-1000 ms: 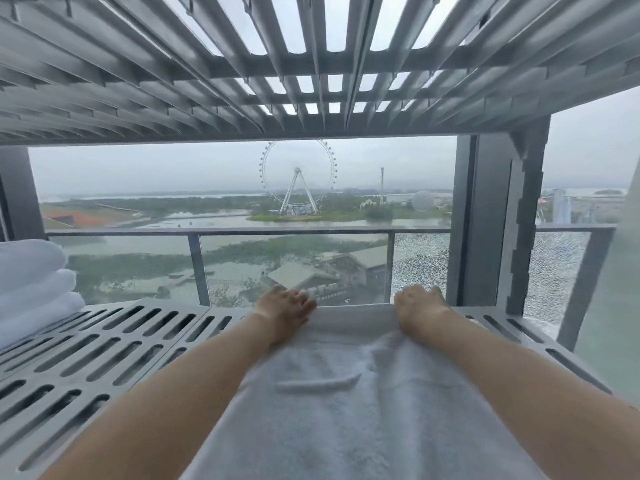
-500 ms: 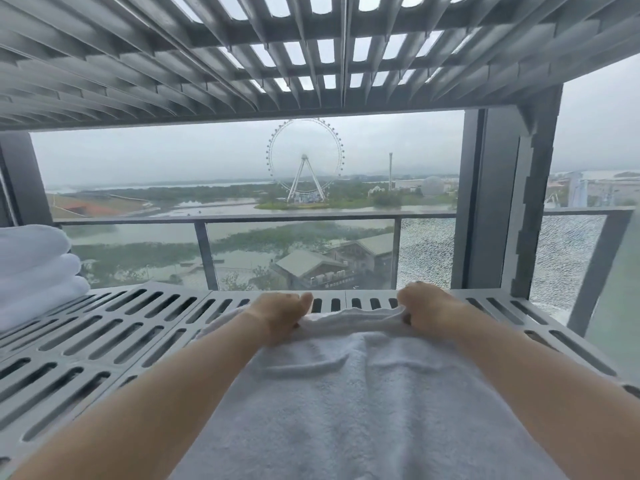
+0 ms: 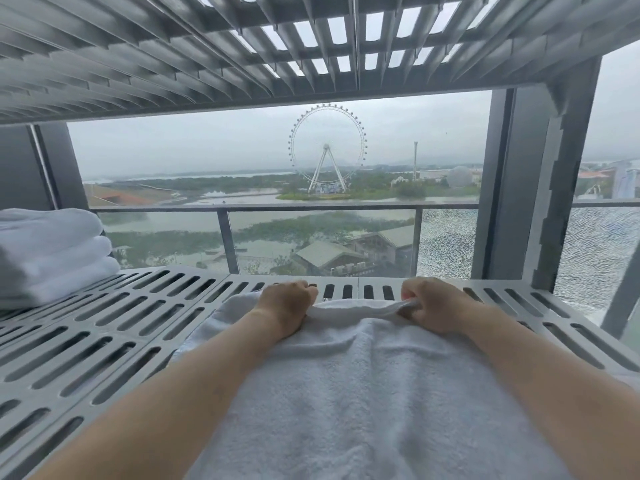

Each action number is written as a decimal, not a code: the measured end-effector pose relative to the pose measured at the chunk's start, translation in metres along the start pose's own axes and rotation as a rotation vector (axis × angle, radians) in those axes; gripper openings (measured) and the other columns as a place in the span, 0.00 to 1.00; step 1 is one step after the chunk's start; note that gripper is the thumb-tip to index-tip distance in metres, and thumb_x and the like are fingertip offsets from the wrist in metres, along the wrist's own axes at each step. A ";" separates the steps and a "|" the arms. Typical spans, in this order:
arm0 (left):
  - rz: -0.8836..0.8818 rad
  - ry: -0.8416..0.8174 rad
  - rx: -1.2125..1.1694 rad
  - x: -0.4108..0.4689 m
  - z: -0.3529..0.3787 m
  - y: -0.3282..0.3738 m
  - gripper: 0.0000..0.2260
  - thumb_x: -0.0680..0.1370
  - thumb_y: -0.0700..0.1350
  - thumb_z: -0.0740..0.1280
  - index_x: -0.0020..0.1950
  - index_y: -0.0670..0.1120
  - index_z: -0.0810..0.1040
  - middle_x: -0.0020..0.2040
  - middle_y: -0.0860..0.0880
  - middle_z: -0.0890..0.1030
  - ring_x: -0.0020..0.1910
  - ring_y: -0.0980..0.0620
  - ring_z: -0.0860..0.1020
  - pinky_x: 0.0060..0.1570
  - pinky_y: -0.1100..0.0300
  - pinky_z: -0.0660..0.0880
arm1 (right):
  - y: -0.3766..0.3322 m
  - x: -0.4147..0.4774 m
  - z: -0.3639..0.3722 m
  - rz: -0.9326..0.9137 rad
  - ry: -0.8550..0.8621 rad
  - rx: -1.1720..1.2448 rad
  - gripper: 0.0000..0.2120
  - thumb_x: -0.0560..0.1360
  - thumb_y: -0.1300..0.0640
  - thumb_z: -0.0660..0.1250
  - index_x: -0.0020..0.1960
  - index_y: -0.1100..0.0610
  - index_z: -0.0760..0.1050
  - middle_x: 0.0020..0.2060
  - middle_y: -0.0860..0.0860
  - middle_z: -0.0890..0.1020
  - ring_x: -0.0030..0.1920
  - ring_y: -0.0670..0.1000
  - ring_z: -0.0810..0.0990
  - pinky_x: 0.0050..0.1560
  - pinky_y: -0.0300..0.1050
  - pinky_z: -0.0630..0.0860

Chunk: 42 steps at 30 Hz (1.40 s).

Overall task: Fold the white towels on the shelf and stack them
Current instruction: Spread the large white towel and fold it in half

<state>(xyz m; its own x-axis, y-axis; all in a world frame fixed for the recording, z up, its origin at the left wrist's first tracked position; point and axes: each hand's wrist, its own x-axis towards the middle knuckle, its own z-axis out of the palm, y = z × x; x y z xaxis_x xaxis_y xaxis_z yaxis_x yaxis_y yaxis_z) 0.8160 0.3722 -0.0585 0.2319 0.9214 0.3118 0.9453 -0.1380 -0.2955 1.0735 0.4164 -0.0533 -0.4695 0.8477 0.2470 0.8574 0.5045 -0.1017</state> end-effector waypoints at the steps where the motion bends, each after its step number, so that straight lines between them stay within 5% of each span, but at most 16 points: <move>1: 0.000 -0.006 0.018 -0.001 -0.001 -0.001 0.09 0.77 0.34 0.56 0.54 0.43 0.71 0.51 0.45 0.76 0.49 0.45 0.77 0.48 0.54 0.73 | -0.002 -0.001 0.001 -0.021 0.009 0.004 0.05 0.76 0.51 0.63 0.44 0.52 0.69 0.43 0.49 0.76 0.44 0.51 0.75 0.46 0.44 0.72; 7: 0.031 0.048 0.104 -0.022 -0.013 -0.012 0.09 0.77 0.34 0.55 0.52 0.44 0.72 0.47 0.46 0.79 0.47 0.43 0.79 0.45 0.52 0.75 | -0.017 -0.009 -0.004 -0.072 0.286 -0.107 0.14 0.78 0.46 0.61 0.53 0.57 0.71 0.42 0.55 0.82 0.44 0.59 0.81 0.38 0.46 0.70; 12: 0.053 0.101 0.146 -0.052 -0.031 -0.017 0.07 0.77 0.39 0.57 0.54 0.45 0.72 0.49 0.47 0.80 0.49 0.43 0.80 0.45 0.52 0.75 | -0.044 -0.028 -0.013 -0.060 0.276 -0.092 0.08 0.80 0.51 0.57 0.48 0.56 0.66 0.47 0.56 0.80 0.48 0.58 0.78 0.39 0.45 0.66; 16: 0.231 0.333 0.014 -0.084 -0.041 -0.022 0.19 0.72 0.55 0.70 0.53 0.45 0.69 0.42 0.47 0.79 0.34 0.44 0.81 0.31 0.53 0.76 | -0.062 -0.065 -0.022 -0.023 0.244 -0.084 0.10 0.81 0.50 0.51 0.46 0.55 0.56 0.41 0.53 0.72 0.42 0.57 0.75 0.40 0.47 0.66; 18: 0.358 0.432 0.065 -0.106 -0.048 -0.025 0.22 0.67 0.54 0.75 0.48 0.47 0.66 0.34 0.48 0.78 0.25 0.47 0.78 0.20 0.57 0.73 | -0.073 -0.091 -0.028 -0.043 0.227 -0.113 0.10 0.81 0.49 0.50 0.46 0.55 0.56 0.42 0.54 0.73 0.41 0.56 0.74 0.40 0.46 0.65; 21: 0.411 0.475 0.089 -0.144 -0.059 -0.025 0.20 0.67 0.51 0.75 0.45 0.47 0.65 0.32 0.50 0.77 0.24 0.51 0.77 0.18 0.61 0.70 | -0.093 -0.130 -0.036 -0.092 0.246 -0.147 0.11 0.81 0.49 0.52 0.48 0.57 0.61 0.47 0.55 0.77 0.40 0.54 0.73 0.39 0.45 0.63; 25: 0.371 0.408 0.011 -0.205 -0.070 -0.023 0.13 0.73 0.47 0.72 0.48 0.45 0.70 0.38 0.47 0.79 0.28 0.47 0.80 0.24 0.56 0.75 | -0.125 -0.172 -0.025 -0.113 0.302 -0.088 0.11 0.79 0.51 0.59 0.49 0.60 0.68 0.45 0.56 0.75 0.40 0.52 0.69 0.40 0.43 0.63; 29: 0.245 0.172 0.003 -0.271 -0.079 -0.010 0.15 0.80 0.50 0.60 0.62 0.43 0.71 0.58 0.45 0.77 0.52 0.42 0.80 0.49 0.46 0.75 | -0.161 -0.212 -0.012 -0.022 0.265 0.207 0.09 0.72 0.60 0.71 0.43 0.58 0.70 0.38 0.54 0.74 0.39 0.52 0.71 0.36 0.42 0.61; 33: 0.104 0.178 -0.127 -0.318 -0.081 -0.009 0.13 0.79 0.44 0.62 0.63 0.43 0.72 0.58 0.44 0.75 0.57 0.43 0.75 0.57 0.48 0.72 | -0.182 -0.242 -0.013 -0.022 0.197 0.245 0.08 0.73 0.61 0.68 0.50 0.62 0.78 0.43 0.56 0.77 0.44 0.54 0.75 0.45 0.41 0.68; 42: -0.068 0.320 -0.220 -0.401 -0.118 -0.034 0.06 0.79 0.38 0.60 0.51 0.41 0.76 0.51 0.46 0.76 0.51 0.45 0.76 0.49 0.54 0.74 | -0.261 -0.270 -0.011 0.007 0.394 0.162 0.09 0.80 0.57 0.55 0.47 0.61 0.69 0.47 0.58 0.74 0.50 0.58 0.72 0.51 0.53 0.67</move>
<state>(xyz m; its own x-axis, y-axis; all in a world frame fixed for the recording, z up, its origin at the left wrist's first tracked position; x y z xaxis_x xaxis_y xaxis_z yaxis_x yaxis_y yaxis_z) 0.7180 -0.0350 -0.0668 0.1940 0.7760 0.6002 0.9795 -0.1870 -0.0748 0.9790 0.0536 -0.0825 -0.3201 0.7399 0.5917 0.8016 0.5444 -0.2471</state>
